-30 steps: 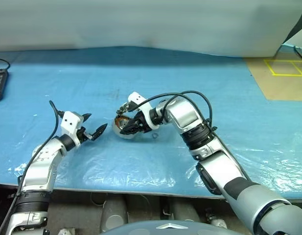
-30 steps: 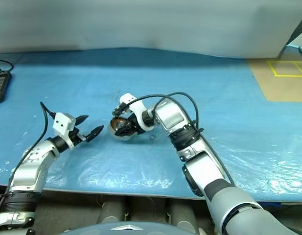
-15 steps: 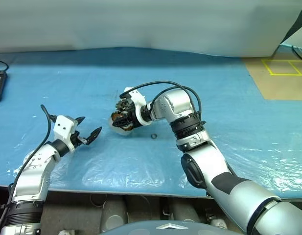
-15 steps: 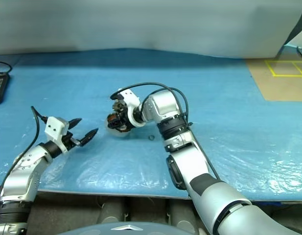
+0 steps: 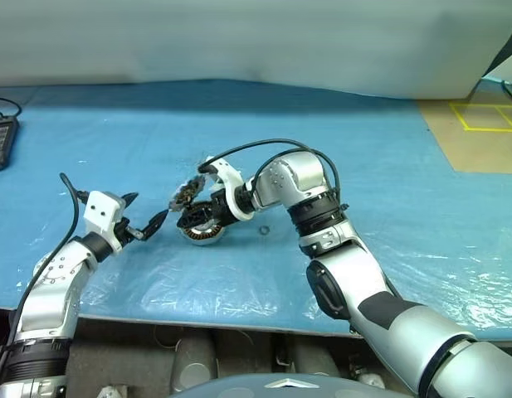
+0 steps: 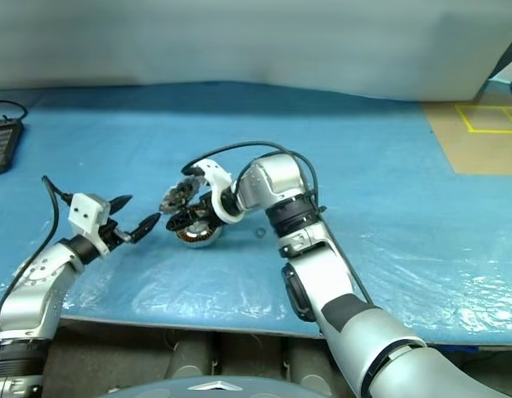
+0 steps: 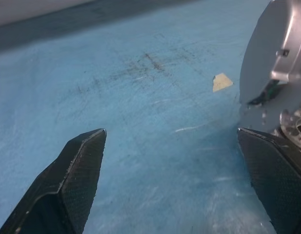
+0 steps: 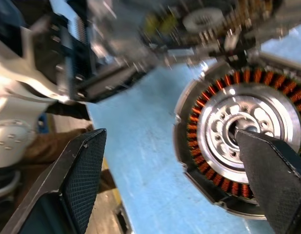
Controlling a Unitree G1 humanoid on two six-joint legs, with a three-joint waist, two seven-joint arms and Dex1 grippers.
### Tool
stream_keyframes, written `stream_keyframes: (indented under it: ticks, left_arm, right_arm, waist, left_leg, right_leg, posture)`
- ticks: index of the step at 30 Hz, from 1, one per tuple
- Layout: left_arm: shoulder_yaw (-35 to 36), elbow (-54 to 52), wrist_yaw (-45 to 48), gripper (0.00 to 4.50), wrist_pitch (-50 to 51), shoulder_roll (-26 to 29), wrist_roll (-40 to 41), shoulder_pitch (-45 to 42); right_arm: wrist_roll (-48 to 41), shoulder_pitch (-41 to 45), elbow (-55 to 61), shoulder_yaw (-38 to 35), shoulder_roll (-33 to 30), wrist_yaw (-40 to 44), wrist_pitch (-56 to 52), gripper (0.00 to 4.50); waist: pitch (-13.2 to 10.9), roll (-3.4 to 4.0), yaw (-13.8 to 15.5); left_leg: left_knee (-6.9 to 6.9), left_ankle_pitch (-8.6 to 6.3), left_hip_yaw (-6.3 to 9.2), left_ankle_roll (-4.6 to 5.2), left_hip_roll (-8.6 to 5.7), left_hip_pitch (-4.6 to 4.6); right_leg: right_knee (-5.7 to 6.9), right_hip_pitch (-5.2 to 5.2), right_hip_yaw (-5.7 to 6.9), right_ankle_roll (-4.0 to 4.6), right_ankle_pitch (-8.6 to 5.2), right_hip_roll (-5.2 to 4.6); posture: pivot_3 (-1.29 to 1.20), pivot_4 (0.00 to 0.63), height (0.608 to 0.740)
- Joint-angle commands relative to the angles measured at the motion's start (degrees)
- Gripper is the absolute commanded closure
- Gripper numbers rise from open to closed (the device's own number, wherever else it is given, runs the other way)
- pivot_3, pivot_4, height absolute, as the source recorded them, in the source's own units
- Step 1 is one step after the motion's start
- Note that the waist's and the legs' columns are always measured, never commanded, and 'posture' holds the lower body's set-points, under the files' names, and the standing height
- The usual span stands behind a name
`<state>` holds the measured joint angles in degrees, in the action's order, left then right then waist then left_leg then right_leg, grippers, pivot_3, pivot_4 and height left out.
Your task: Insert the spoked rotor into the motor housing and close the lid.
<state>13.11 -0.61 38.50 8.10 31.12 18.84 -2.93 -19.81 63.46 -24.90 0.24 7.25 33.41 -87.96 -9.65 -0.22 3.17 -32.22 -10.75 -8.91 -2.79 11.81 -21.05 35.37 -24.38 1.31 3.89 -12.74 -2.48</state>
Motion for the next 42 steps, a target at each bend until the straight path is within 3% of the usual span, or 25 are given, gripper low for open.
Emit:
stream_keyframes:
  ticks: [1, 6, 8, 13, 18, 21, 25, 29, 35, 42]
  left_arm:
    - [-0.16, 1.11, 1.23, 0.00, -0.43, 0.55, 0.24, -1.85]
    - [-0.20, 4.05, 2.32, 0.00, -1.34, 0.87, -0.11, -3.96]
    - [-0.05, 4.93, 2.73, 0.00, -1.75, 1.10, -0.12, -4.44]
    - [0.49, 6.34, 3.58, 0.00, -2.42, 1.89, 0.07, -5.01]
    - [1.10, 7.04, 4.10, 0.00, -2.80, 2.62, 0.36, -5.09]
    - [1.17, 7.57, 4.44, 0.00, -2.98, 2.89, 0.37, -5.17]
    - [0.60, 8.38, 4.42, 0.00, -3.31, 2.57, -0.12, -5.97]
    - [-0.09, 8.62, 3.97, 0.00, -3.52, 1.68, -0.45, -6.78]
    - [-0.22, 7.28, 3.06, 0.00, -3.86, 0.40, -0.37, -5.23]
    - [-0.29, 5.08, 1.97, 0.00, -3.50, -0.39, -0.06, -2.98]
  right_arm:
    - [-4.31, 2.53, 4.83, -3.33, -1.55, 0.36, -4.13, 0.04]
    - [-8.71, 1.47, 9.03, -3.11, -7.05, 2.71, -3.96, 0.04]
    - [-10.19, -1.14, 14.28, -0.70, -10.57, 7.02, 2.63, 0.04]
    - [-8.65, -11.87, 22.68, 5.40, -18.76, 25.50, 33.58, 0.04]
    - [5.26, -14.72, 16.07, 17.03, -28.83, 38.93, 68.30, 0.04]
    - [14.95, -12.24, 8.16, 23.22, -31.28, 41.66, 88.84, 0.04]
    - [21.08, -7.56, 0.00, 28.46, -29.27, 44.97, 106.21, 0.04]
    - [25.72, -2.59, -6.23, 33.48, -26.29, 48.83, 115.97, 0.04]
    - [30.19, 2.96, -13.88, 36.78, -21.47, 50.62, 120.04, 0.04]
    - [38.47, 7.98, -28.34, 38.73, -15.27, 43.03, 124.46, 0.04]
  waist:
    - [0.00, 0.00, 0.01]
    - [0.00, 0.00, 0.42]
    - [0.01, -0.01, 0.68]
    - [0.03, -0.06, 0.95]
    - [0.02, -0.07, 0.72]
    - [0.02, -0.09, 0.32]
    - [0.00, -0.11, -0.51]
    - [-0.01, -0.14, -0.90]
    - [-0.01, -0.19, -0.90]
    - [-0.02, -0.19, -0.97]
  left_leg:
    - [0.01, 0.00, 0.01, 0.00, 0.01, 0.00]
    - [0.02, 0.00, 0.02, -0.02, -0.02, -0.04]
    - [0.01, 0.00, 0.01, -0.03, -0.02, -0.04]
    - [0.00, 0.00, -0.01, -0.03, 0.00, -0.07]
    - [-0.24, -0.01, 0.00, -0.01, 0.00, -0.09]
    - [-0.42, -0.01, -0.02, 0.00, -0.01, -0.09]
    - [-0.59, -0.02, -0.01, 0.05, -0.01, -0.14]
    - [-0.63, -0.14, 0.00, 0.30, 0.02, -0.19]
    - [-0.65, -0.06, 0.01, 0.52, 0.05, -0.26]
    - [-0.73, -0.15, 0.04, 0.37, 0.20, -0.25]
  right_leg:
    - [0.00, 0.00, 0.00, -0.06, 0.04, 0.02]
    - [-0.02, 0.00, 0.02, -0.20, 0.12, 0.07]
    - [-0.02, 0.00, 0.03, -0.21, 0.13, 0.08]
    - [0.00, 0.01, 0.07, -0.26, 0.15, 0.07]
    - [0.10, 0.01, 0.06, -0.18, 0.12, 0.06]
    - [0.25, 0.01, 0.04, 0.01, 0.01, 0.08]
    - [0.36, 0.01, 0.05, 0.07, 0.01, 0.08]
    - [0.37, 0.00, 0.06, 0.09, 0.01, 0.08]
    - [0.35, 0.00, 0.10, 0.12, 0.00, 0.08]
    - [0.41, 0.00, 0.14, 0.15, 0.00, 0.07]
  posture:
    - [0.00, 0.150, 0.740]
    - [0.00, 0.150, 0.740]
    - [0.00, 0.150, 0.740]
    - [0.00, 0.150, 0.740]
    - [0.00, 0.150, 0.740]
    - [0.00, 0.150, 0.740]
    - [0.00, 0.150, 0.740]
    - [0.00, 0.150, 0.740]
    - [0.00, 0.150, 0.740]
    - [0.00, 0.150, 0.740]
